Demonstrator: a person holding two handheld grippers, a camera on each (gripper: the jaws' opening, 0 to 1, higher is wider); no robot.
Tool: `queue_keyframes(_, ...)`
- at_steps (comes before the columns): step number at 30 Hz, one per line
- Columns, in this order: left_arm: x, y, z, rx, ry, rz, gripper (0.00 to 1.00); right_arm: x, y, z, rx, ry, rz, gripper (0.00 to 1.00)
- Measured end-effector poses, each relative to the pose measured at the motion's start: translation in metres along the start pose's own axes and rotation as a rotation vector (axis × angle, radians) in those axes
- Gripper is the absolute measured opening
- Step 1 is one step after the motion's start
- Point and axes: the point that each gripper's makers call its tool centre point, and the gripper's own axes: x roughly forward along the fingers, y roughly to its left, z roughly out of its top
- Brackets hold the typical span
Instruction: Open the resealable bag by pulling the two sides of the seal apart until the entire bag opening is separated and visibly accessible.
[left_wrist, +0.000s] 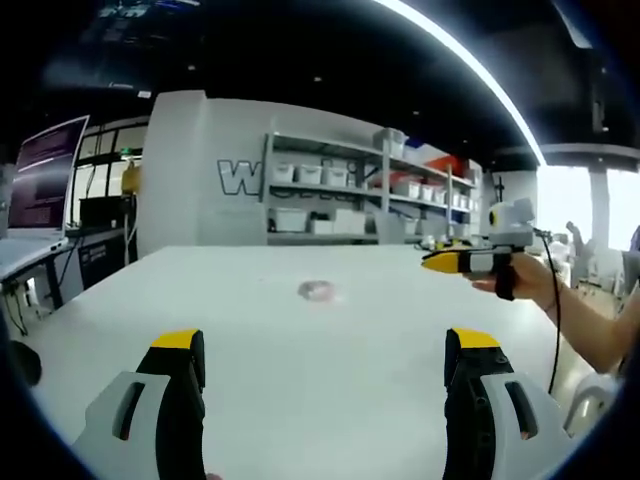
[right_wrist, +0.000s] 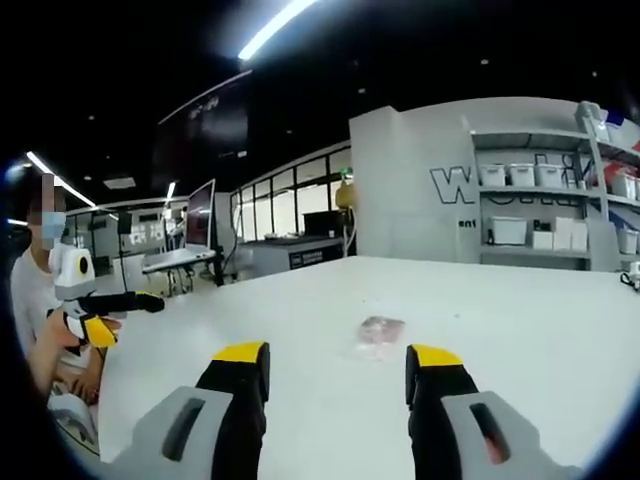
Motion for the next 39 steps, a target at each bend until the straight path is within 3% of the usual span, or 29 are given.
queue_keyframes(35,0.016,0.010,-0.023,-0.052,0.029,-0.014,1.00,0.036,-0.012,-0.011,0.014,0.039,0.008,0.49)
queue_keyframes(39,0.017,0.011,-0.025,-0.057,0.030,-0.016,1.00,0.041,-0.013,-0.011,0.067,0.029,0.036,0.48)
